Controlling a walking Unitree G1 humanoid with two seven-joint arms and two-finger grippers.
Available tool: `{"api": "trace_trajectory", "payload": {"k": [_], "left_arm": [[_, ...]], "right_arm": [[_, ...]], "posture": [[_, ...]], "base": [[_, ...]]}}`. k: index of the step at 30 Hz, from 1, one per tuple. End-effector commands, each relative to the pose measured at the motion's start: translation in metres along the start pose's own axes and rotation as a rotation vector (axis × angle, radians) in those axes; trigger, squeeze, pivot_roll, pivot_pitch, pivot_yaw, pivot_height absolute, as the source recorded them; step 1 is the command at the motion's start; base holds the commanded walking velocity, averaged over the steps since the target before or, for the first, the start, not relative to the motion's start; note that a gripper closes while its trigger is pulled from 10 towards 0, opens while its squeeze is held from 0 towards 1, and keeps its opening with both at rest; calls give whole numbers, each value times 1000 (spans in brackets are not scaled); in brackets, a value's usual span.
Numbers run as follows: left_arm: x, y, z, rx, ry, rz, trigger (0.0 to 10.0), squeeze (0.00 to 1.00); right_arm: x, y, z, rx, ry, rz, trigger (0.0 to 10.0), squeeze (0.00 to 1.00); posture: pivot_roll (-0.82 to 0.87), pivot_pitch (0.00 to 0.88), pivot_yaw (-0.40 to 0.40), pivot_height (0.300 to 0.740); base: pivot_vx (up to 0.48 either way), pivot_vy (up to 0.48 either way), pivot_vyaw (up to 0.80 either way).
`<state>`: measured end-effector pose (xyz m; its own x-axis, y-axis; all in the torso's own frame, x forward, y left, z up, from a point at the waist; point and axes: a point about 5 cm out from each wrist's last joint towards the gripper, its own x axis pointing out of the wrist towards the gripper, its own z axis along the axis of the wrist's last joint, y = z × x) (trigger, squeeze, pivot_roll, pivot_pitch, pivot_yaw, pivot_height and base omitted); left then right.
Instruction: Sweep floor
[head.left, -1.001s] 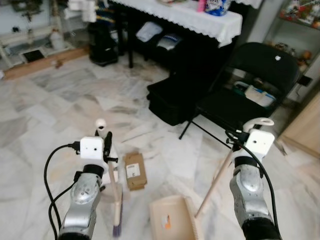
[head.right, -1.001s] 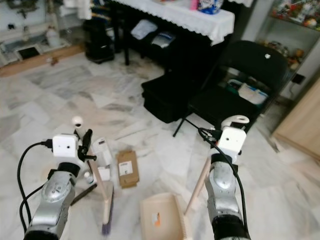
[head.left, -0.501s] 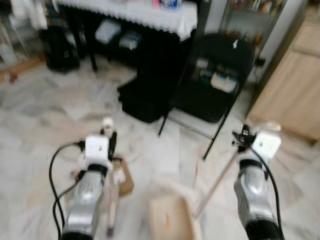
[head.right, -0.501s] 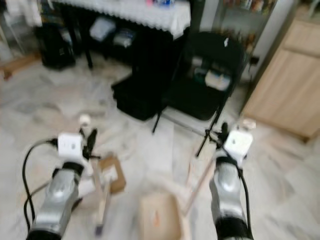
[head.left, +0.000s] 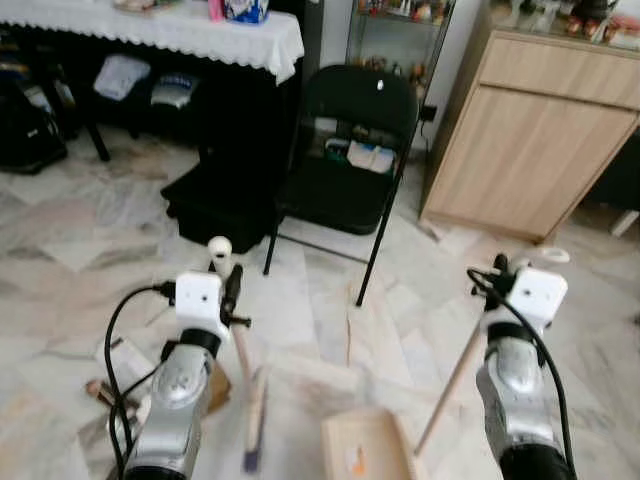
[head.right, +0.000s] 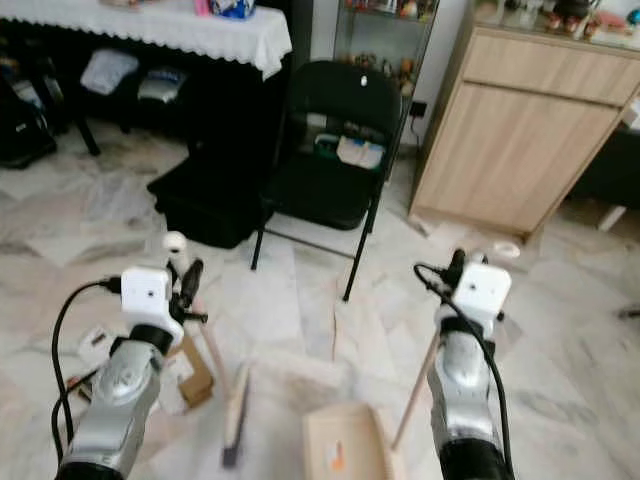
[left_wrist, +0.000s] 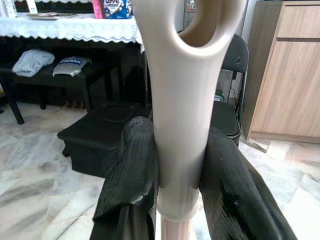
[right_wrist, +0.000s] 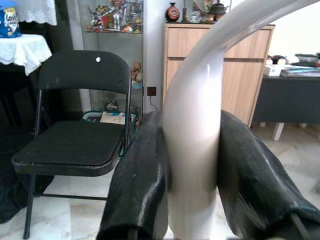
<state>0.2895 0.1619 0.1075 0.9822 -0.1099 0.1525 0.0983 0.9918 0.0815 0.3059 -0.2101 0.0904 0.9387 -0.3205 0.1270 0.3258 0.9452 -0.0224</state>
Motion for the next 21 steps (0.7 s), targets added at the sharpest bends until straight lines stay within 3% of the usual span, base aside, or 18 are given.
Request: {"api": "trace_trajectory", "payload": {"k": [1,4,21], "left_arm": [[2,1,10,15,-44,-5,10000,0],[2,1,10,14,-42,-10,10000,0],[2,-1,-3,4,5,-27,10000,0]], "right_arm": [[3,-4,3,-5,-27,-17,10000,0],[2,-6,1,-48,-28,-8,10000,0],[-2,-13,-16,-93,18,-23,10000,0]], "posture": [[78,40,-26,740],[76,43,-24,740],[77,44,-7,740]], "base": [[0,0,0],[0,0,0],[0,0,0]]}}
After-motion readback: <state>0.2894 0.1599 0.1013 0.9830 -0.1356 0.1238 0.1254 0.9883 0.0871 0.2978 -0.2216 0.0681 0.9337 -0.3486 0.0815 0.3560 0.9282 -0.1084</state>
